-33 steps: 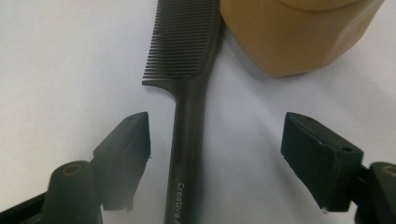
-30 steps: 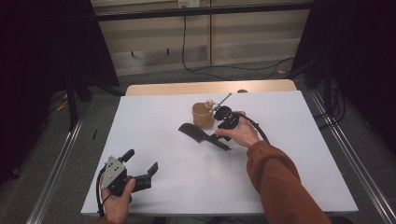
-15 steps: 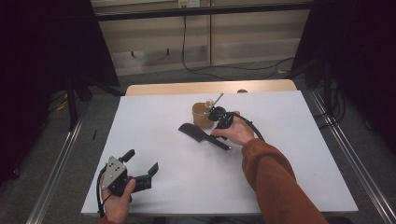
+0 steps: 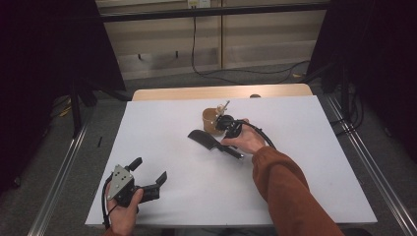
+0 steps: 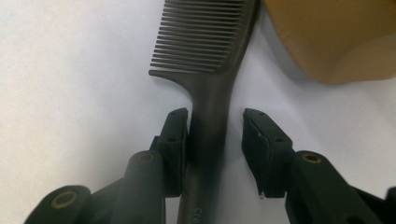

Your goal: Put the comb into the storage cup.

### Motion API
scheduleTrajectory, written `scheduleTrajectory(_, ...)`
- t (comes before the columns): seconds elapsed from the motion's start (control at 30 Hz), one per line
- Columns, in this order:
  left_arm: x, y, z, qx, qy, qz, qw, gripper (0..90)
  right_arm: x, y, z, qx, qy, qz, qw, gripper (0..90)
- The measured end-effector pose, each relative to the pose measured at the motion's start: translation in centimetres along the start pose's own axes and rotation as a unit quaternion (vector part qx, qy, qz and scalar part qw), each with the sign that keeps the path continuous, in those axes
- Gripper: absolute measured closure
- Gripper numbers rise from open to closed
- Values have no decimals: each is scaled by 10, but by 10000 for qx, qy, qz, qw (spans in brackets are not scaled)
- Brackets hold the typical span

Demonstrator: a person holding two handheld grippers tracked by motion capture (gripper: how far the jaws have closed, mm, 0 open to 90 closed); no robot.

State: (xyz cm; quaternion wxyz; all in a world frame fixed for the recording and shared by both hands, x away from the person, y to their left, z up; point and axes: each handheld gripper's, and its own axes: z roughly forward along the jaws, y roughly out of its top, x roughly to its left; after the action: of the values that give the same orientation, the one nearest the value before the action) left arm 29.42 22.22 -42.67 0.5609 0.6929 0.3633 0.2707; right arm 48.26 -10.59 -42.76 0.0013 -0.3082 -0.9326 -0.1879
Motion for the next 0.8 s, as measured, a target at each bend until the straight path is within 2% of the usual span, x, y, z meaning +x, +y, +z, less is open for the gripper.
scheduleTrajectory(0.23, 1, 0, 1, 33, -39, -23, 10000, 23, 1, 2, 1, 88, -108, -104, 9998, 664)
scheduleTrajectory(0.4, 0, -1, 1, 49, -33, -22, 10000, 23, -2, 1, 1, 47, -121, -140, 9998, 723)
scheduleTrajectory(0.8, 0, -1, 2, 75, -29, -7, 10000, 23, -3, 0, 0, 1, -64, -253, 9997, 728)
